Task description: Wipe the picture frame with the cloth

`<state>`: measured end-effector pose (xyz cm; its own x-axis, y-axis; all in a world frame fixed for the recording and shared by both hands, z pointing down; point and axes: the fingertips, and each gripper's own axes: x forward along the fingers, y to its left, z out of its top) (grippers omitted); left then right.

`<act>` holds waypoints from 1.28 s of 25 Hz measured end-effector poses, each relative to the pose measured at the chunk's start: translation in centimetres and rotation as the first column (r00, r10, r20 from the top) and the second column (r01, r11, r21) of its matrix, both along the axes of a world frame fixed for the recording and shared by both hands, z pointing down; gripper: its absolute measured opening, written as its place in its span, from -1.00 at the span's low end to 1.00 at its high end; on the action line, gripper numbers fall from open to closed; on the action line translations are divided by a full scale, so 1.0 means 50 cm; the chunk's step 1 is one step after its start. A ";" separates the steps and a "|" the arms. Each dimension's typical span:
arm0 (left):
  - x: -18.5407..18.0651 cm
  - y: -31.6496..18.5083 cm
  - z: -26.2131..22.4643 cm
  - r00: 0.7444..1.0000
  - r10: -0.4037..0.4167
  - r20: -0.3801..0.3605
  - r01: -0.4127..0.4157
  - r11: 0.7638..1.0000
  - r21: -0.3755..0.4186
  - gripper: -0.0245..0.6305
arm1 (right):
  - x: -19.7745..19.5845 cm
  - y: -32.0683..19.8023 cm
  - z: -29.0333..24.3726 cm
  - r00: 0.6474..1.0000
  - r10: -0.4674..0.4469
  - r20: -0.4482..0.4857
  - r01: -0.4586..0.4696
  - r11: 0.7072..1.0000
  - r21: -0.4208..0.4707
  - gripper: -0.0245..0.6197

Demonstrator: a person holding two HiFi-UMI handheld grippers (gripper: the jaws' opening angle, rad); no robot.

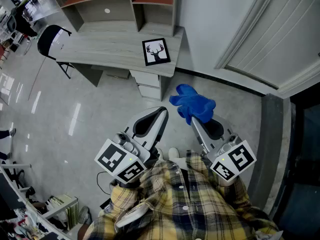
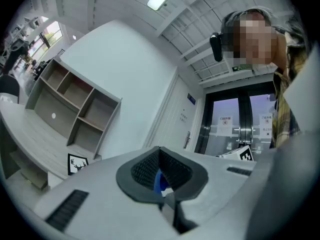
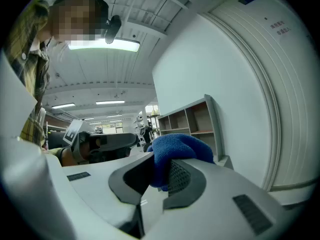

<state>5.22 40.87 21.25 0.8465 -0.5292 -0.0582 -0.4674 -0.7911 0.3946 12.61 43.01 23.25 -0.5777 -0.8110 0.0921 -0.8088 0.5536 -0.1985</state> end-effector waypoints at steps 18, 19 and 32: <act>-0.003 0.002 0.030 0.999 -0.032 0.023 0.032 0.999 -0.012 -0.91 | 0.010 -0.003 0.020 0.998 -0.034 0.051 0.035 0.999 -0.010 -0.77; -0.003 0.002 0.031 0.999 -0.033 0.025 0.033 0.999 -0.016 -0.91 | 0.010 -0.003 0.021 0.998 -0.036 0.056 0.037 0.999 -0.016 -0.77; -0.059 -0.205 0.052 0.999 0.003 0.034 -0.002 0.999 -0.042 -0.91 | -0.065 -0.205 0.042 0.997 -0.042 0.057 0.045 0.997 -0.063 -0.77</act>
